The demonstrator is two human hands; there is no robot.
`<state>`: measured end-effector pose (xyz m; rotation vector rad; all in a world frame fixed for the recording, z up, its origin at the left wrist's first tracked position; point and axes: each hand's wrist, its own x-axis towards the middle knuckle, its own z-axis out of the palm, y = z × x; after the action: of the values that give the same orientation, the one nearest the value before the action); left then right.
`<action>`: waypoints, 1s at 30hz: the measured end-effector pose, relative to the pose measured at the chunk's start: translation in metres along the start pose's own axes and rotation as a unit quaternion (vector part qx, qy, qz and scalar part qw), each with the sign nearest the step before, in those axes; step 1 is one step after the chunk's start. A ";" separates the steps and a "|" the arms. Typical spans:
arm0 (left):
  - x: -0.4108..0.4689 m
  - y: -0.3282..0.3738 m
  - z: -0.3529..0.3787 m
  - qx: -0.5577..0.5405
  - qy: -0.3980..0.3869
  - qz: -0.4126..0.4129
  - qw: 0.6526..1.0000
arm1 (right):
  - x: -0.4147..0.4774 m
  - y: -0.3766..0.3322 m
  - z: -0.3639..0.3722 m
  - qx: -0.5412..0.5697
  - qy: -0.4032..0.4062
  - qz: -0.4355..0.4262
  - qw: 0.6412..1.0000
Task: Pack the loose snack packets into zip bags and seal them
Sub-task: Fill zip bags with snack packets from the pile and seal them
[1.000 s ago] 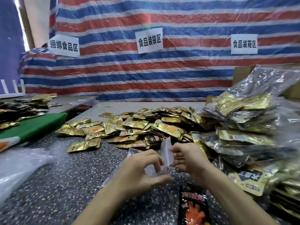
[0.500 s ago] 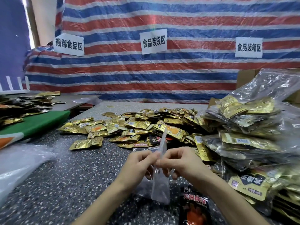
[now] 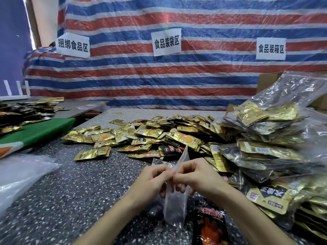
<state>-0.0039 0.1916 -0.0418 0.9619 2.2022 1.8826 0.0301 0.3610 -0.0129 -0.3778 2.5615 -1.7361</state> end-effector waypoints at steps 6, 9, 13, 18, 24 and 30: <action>0.002 0.000 -0.005 -0.068 0.004 -0.025 0.997 | -0.002 -0.002 -0.003 0.020 -0.047 0.000 0.999; 0.002 -0.001 -0.007 -0.068 0.016 -0.023 0.997 | -0.004 -0.006 -0.004 0.051 -0.041 0.009 0.998; 0.005 -0.005 -0.018 -0.079 0.124 -0.019 0.989 | -0.001 -0.006 -0.006 0.074 0.105 0.033 0.991; 0.007 -0.002 -0.033 -0.067 0.258 0.040 0.963 | 0.001 -0.003 -0.010 0.084 0.221 0.060 0.970; 0.003 0.001 -0.030 0.006 0.344 0.110 0.932 | 0.002 -0.003 -0.007 0.089 0.300 0.024 0.950; 0.000 0.001 -0.019 0.080 0.257 0.123 0.955 | 0.000 -0.002 -0.001 0.057 0.257 -0.019 0.964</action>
<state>-0.0123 0.1751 -0.0363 0.8773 2.6614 2.3128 0.0304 0.3609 -0.0109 0.0401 2.7614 -2.2330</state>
